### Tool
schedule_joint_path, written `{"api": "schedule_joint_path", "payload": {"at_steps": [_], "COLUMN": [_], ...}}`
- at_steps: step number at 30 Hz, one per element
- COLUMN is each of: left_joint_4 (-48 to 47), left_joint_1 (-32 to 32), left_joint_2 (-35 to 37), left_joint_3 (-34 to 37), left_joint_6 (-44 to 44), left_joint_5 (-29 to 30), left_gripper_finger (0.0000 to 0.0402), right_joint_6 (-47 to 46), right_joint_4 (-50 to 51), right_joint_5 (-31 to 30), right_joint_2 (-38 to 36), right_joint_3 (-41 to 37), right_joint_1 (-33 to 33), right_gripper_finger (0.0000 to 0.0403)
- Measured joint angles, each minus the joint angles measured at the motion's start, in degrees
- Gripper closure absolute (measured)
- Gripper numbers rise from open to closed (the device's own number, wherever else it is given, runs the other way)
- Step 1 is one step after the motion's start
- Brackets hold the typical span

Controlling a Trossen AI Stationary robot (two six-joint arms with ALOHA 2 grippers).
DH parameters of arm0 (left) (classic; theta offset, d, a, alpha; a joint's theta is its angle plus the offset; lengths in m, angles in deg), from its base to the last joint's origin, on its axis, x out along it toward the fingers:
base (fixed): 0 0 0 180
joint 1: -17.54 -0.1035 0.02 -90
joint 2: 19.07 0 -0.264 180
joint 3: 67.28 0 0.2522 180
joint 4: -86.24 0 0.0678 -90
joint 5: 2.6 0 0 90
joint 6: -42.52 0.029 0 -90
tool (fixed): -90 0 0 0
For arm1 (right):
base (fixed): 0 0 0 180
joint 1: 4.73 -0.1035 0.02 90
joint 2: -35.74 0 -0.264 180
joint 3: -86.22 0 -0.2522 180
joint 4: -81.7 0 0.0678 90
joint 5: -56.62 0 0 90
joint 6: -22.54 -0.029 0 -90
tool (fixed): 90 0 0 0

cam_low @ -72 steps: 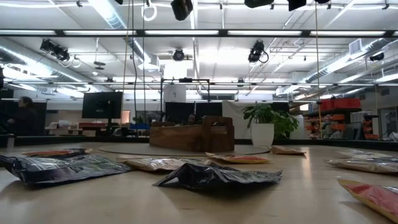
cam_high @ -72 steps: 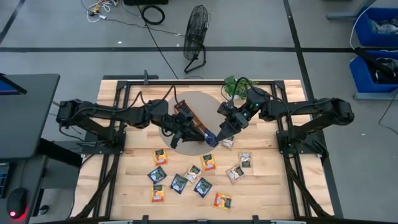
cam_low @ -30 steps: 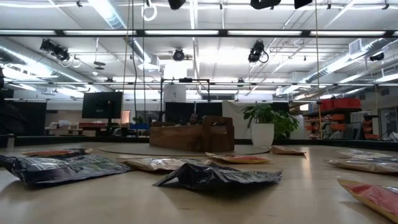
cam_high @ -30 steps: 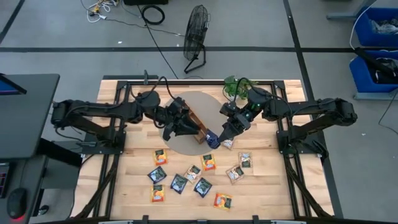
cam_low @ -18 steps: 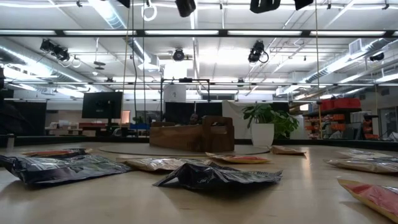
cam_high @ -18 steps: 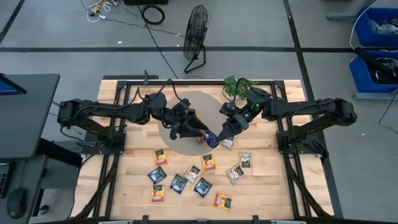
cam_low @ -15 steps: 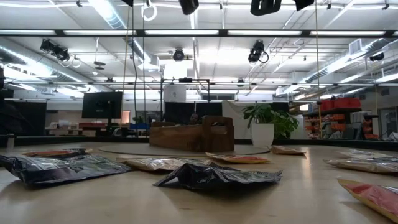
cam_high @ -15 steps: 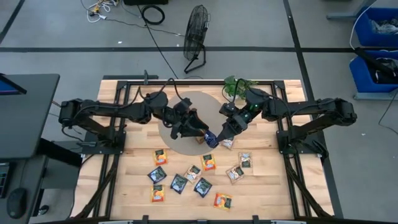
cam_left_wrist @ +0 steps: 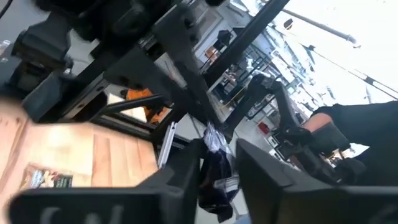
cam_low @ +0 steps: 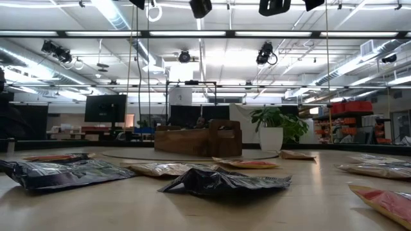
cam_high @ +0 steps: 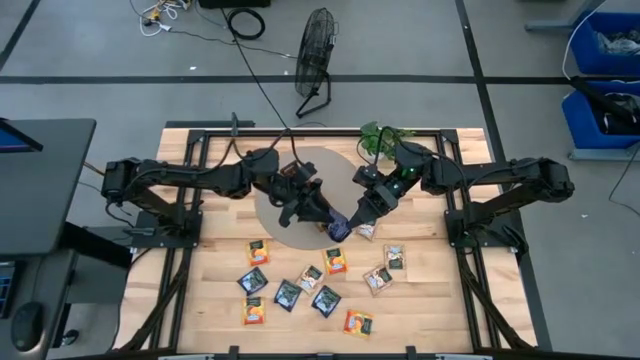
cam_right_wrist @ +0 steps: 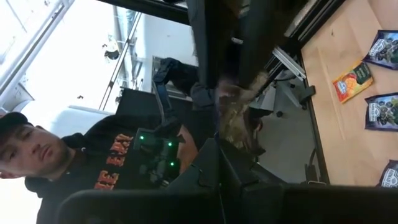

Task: Pick & Place Tea
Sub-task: Put the purple tea bag into the right section of the wooden organizer

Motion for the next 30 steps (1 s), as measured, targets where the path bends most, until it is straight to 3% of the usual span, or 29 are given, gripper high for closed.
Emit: {"api": "schedule_joint_path", "payload": {"at_steps": [5,10,17,25,30], "left_joint_4": [0.17,0.18,-4.58,-6.50,-4.25], "left_joint_1": [0.00,0.15,-1.94,-6.01,-8.07], "left_joint_2": [0.02,0.15,2.36,7.93,8.50], "left_joint_3": [0.00,0.00,0.04,0.09,0.04], "left_joint_6": [1.56,3.55,4.37,6.49,4.71], "left_joint_5": [-0.77,-1.19,-3.62,0.50,3.56], "left_gripper_finger": [0.0387,0.0393,0.0393,0.0393,0.0393], "right_joint_6": [0.24,0.67,6.58,26.27,33.48], "right_joint_4": [-0.29,-0.45,-0.41,4.86,7.29], "right_joint_5": [0.05,-0.16,-3.91,-21.58,-32.04], "right_joint_2": [0.00,-0.07,-3.13,-9.49,-10.38], "right_joint_3": [0.00,-0.01,-0.04,-0.04,-0.04], "right_joint_1": [0.00,0.00,0.02,-0.61,-1.86], "right_gripper_finger": [0.0403,0.0394,0.0334,0.0251,0.0217]}}
